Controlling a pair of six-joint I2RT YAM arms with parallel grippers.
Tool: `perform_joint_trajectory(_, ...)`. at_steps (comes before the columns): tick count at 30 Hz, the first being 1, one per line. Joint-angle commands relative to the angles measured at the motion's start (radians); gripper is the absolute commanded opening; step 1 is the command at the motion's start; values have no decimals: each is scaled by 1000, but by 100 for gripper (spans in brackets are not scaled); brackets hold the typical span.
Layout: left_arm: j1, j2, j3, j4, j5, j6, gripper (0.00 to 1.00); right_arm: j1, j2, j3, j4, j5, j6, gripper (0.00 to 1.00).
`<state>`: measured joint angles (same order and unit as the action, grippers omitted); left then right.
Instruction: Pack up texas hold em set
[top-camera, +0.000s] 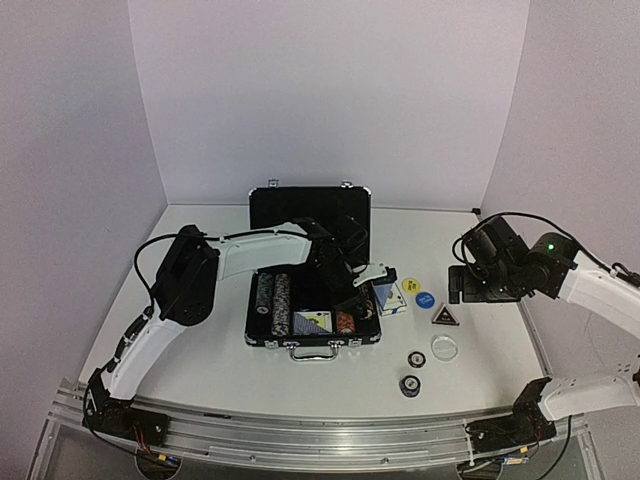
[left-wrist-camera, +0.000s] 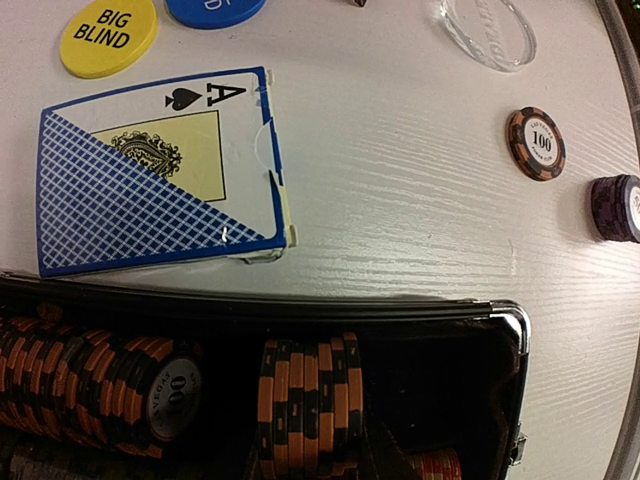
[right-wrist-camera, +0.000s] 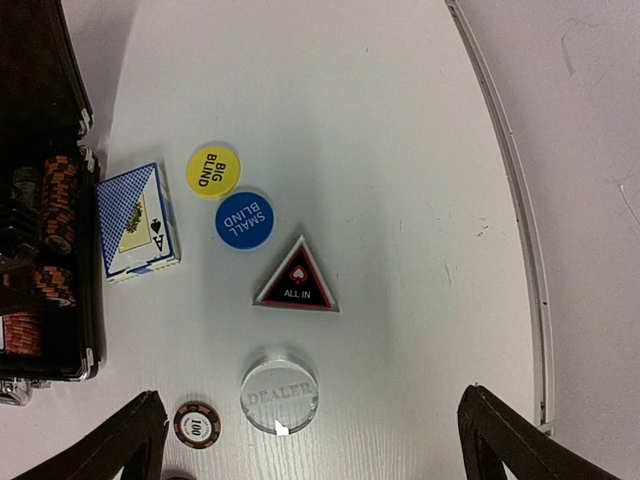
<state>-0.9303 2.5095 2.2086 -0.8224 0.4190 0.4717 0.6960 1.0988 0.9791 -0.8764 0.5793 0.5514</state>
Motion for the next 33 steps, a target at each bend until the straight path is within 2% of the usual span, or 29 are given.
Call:
perform_joint_trajectory(1,5,21,31,3,-28,-2,10,-3,6,-4,2,7,-7,98)
perform_joint_trajectory(10,2,7,13,15,-26,8,19,-3,11,-5,3,11,-16,98)
perform_joint_trajectory(14,-2,13,11,5,-44,19,29,-3,7,-7,3,12,-18,98)
perform_joint_trajectory(18,-10,10,1,6,-61,21,34,-3,4,-8,2,14,-23,98)
perform_joint_trajectory(33,-16,-28,2,48,-103,-17,34,-2,7,0,3,0,-33,98)
